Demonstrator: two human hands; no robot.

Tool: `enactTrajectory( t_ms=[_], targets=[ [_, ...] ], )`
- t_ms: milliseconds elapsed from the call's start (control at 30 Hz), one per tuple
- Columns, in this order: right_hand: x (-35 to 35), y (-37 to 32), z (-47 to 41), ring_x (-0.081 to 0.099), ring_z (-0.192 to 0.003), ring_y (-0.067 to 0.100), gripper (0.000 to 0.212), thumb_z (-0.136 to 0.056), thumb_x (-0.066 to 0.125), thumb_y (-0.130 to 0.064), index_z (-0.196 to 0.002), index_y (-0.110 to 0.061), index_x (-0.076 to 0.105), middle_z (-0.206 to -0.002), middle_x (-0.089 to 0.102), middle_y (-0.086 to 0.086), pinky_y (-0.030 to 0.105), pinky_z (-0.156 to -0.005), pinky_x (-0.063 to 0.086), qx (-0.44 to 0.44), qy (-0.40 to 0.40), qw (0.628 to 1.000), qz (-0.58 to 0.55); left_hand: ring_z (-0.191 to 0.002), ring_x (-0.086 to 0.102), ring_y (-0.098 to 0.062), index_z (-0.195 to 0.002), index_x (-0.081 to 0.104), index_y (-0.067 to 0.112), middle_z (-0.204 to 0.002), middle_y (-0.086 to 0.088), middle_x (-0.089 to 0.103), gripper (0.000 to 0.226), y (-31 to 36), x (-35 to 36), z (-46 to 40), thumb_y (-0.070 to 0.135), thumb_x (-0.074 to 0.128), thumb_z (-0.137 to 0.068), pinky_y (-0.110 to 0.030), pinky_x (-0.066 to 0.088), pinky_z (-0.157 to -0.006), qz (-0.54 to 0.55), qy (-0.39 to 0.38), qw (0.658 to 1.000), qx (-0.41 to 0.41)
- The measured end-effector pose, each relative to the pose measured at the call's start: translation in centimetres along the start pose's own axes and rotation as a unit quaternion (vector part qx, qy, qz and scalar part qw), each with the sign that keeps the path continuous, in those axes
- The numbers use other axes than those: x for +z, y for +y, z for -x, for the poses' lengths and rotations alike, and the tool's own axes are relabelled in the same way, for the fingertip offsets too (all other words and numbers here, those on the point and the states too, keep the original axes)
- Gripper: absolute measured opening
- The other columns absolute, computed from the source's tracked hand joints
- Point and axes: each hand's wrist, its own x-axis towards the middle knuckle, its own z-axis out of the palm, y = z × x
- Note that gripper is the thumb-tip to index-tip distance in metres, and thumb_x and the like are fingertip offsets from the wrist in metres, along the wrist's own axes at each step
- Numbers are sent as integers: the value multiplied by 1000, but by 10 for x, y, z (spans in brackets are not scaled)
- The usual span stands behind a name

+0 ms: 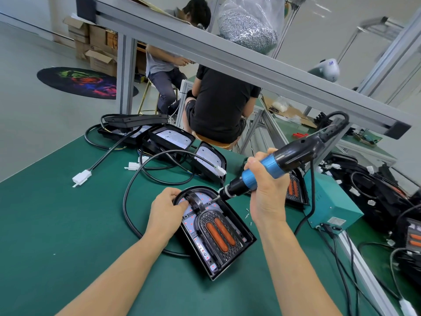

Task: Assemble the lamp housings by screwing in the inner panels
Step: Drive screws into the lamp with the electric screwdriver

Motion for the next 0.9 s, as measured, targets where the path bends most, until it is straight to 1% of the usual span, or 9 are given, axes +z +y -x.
enactTrajectory(
  t_ms=[67,133,167,233,300,333,467,600,900],
  targets=[
    [-1,3,1,46,-77,20,35,-84,64,7,-97,-24,55,-74,51,-4,32,-84,44,-1,27,1000,-7,-89,64,-17,-95,61,16,-94,2,68,15,0,0,0,6,64,-84,-27,46,-75,-1,0,1000,0],
    [1,5,2,49,-76,17,35,-85,63,8,-101,-21,52,-74,52,-6,29,-85,46,-8,36,999,-2,-90,64,-18,-96,61,15,-96,0,68,15,-1,0,0,5,63,-84,-29,47,-78,-2,2,1000,-1],
    [3,6,2,49,-74,16,35,-84,64,7,-99,-23,54,-73,53,-8,27,-83,47,-13,34,999,-2,-91,63,-18,-96,61,14,-96,0,68,16,-1,0,0,5,63,-84,-30,47,-79,-3,3,1000,-1],
    [6,4,1,47,-70,14,34,-80,66,2,-83,-32,62,-70,51,-9,22,-74,47,-27,25,999,3,-91,63,-18,-96,61,15,-96,1,68,16,-1,0,1,4,63,-84,-30,47,-80,0,4,1000,2],
    [9,3,-1,45,-67,13,33,-76,65,-2,-66,-33,64,-68,49,-9,19,-68,46,-39,29,999,14,-90,64,-17,-94,61,15,-95,1,68,16,-1,0,1,4,63,-83,-29,47,-79,5,7,1000,5],
    [10,4,-1,46,-66,13,33,-76,65,-1,-64,-31,62,-69,50,-8,19,-67,46,-42,34,998,16,-90,64,-17,-93,61,16,-94,1,68,17,-1,0,1,3,64,-83,-28,47,-78,9,8,1000,5],
    [12,8,1,49,-67,9,33,-74,67,0,-64,-30,59,-71,52,-8,18,-70,49,-50,24,998,24,-88,64,-15,-89,60,20,-93,2,68,18,-3,1,0,3,64,-83,-26,47,-75,19,8,1000,-3],
    [14,7,2,49,-65,7,30,-72,66,-1,-68,-28,56,-71,52,-7,18,-66,47,-50,5,998,33,-87,65,-16,-88,59,21,-92,2,69,19,-3,1,0,3,64,-82,-28,49,-76,24,10,1000,-8],
    [17,5,8,45,-64,4,38,-74,65,1,-63,-34,56,-69,50,-12,18,-64,45,-65,-47,995,54,-85,66,-24,-86,60,19,-89,-3,70,19,-1,0,0,1,64,-82,-41,54,-82,36,17,999,-14]
  ],
)
